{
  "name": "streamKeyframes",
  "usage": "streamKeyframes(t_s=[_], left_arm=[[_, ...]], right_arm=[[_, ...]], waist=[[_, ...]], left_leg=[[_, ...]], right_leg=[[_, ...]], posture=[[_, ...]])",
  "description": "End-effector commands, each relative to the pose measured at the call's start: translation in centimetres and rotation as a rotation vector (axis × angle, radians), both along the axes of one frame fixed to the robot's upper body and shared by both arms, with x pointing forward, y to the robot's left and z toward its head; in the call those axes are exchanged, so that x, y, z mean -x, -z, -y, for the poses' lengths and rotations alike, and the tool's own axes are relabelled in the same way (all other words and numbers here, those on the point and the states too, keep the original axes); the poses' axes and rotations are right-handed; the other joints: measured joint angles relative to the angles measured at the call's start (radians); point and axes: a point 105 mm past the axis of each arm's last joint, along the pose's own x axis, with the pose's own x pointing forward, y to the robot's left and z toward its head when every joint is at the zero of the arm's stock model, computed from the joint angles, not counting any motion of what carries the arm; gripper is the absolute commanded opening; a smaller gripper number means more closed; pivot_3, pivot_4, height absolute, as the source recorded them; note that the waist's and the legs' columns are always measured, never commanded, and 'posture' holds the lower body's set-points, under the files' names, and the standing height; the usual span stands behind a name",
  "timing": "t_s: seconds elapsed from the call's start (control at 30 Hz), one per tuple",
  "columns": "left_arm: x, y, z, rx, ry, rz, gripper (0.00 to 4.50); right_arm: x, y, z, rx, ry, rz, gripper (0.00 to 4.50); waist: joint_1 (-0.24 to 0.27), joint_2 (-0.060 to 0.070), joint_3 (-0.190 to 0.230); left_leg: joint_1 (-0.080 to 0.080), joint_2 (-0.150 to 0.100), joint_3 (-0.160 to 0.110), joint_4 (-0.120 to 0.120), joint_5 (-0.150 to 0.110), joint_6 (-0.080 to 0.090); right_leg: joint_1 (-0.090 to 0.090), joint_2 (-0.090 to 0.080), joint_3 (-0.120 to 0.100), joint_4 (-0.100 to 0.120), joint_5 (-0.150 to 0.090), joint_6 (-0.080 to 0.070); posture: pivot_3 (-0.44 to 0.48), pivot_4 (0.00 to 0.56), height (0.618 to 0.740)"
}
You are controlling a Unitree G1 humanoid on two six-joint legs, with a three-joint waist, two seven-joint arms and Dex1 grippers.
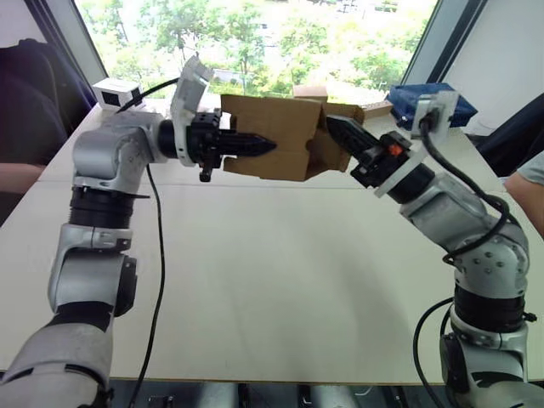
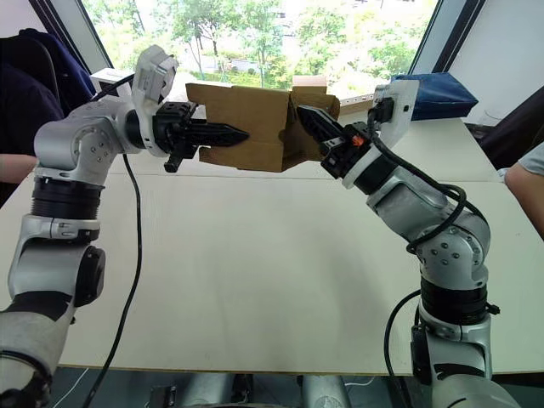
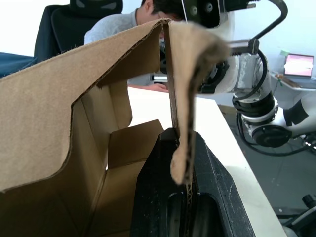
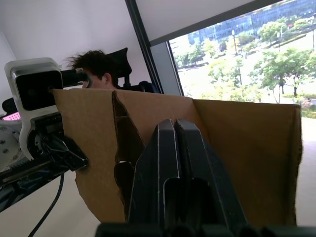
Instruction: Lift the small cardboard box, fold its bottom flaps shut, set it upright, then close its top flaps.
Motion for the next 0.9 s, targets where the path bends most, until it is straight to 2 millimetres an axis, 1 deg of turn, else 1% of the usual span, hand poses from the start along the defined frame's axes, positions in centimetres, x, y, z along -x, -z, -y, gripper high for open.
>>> streamKeyframes(t_s=[0.03, 0.3, 0.5, 0.63, 0.8, 0.9], left_arm=[[0.9, -2.0, 0.6, 0.032, 0.041, 0.074, 0.00], [1.6, -2.2, 0.9, 0.052, 0.093, 0.045, 0.00], [1.5, -1.9, 0.9, 0.055, 0.087, 0.036, 0.00], [0.8, -1.9, 0.8, 0.068, 0.045, 0.035, 0.00], [-0.4, -2.1, 0.7, 0.091, -0.017, 0.048, 0.00], [-0.7, -2.2, 0.8, 0.102, -0.027, 0.048, 0.00]], right_arm=[[0.6, -1.3, -0.9, -0.010, -0.045, 0.064, 0.03], [1.2, -1.5, -2.4, -0.026, -0.149, 0.077, 0.03], [1.4, -1.4, -2.8, -0.022, -0.181, 0.080, 0.03], [1.5, -1.5, -2.5, -0.026, -0.178, 0.085, 0.03], [1.7, -1.7, -1.4, -0.038, -0.150, 0.100, 0.03], [1.9, -1.9, -0.9, -0.037, -0.140, 0.107, 0.03]], waist=[[0.000, 0.000, 0.000], [0.000, 0.000, 0.000], [0.000, 0.000, 0.000], [0.000, 0.000, 0.000], [0.001, 0.000, 0.000], [0.001, 0.000, 0.000]], left_leg=[[0.000, 0.000, 0.000, 0.000, 0.000, 0.000], [0.000, 0.000, 0.000, 0.000, 0.000, 0.000], [0.000, 0.000, 0.000, 0.000, 0.000, 0.000], [0.000, 0.000, 0.000, 0.000, 0.000, 0.000], [0.000, 0.000, 0.000, 0.000, 0.000, 0.000], [0.000, 0.000, 0.000, 0.000, 0.000, 0.000]], right_leg=[[0.000, 0.000, 0.000, 0.000, 0.000, 0.000], [0.000, 0.000, 0.000, 0.000, 0.000, 0.000], [0.000, 0.000, 0.000, 0.000, 0.000, 0.000], [0.000, 0.000, 0.000, 0.000, 0.000, 0.000], [0.000, 0.000, 0.000, 0.000, 0.000, 0.000], [0.000, 0.000, 0.000, 0.000, 0.000, 0.000]], posture=[[0.000, 0.150, 0.740], [0.000, 0.150, 0.740], [0.000, 0.150, 0.740], [0.000, 0.150, 0.740], [0.000, 0.150, 0.740], [0.000, 0.150, 0.740]])
